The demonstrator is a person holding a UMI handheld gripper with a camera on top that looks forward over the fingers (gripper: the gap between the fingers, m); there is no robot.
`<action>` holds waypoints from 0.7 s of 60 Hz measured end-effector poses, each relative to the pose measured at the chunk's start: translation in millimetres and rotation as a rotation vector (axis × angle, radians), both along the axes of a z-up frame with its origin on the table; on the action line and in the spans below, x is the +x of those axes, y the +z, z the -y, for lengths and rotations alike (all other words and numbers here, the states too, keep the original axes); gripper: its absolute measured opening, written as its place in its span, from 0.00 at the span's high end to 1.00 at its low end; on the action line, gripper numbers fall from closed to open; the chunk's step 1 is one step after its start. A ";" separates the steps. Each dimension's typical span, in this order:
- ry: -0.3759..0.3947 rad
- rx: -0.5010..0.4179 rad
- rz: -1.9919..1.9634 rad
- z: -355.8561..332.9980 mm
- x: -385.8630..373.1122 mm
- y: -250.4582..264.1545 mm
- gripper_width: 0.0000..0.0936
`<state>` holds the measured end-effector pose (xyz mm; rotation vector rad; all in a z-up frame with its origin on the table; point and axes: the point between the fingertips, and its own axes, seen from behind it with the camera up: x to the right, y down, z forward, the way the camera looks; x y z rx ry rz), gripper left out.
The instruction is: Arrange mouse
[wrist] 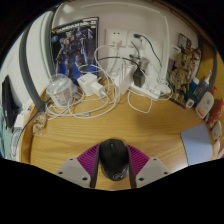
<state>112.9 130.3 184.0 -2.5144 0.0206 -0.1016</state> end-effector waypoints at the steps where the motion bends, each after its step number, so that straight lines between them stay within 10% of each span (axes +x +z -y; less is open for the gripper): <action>1: 0.007 0.008 0.004 2.0 -1.7 -0.7 0.51; 22: 0.106 0.055 -0.001 24.9 -8.7 12.8 0.68; 42: 0.144 0.400 0.114 -28.3 101.2 278.6 0.68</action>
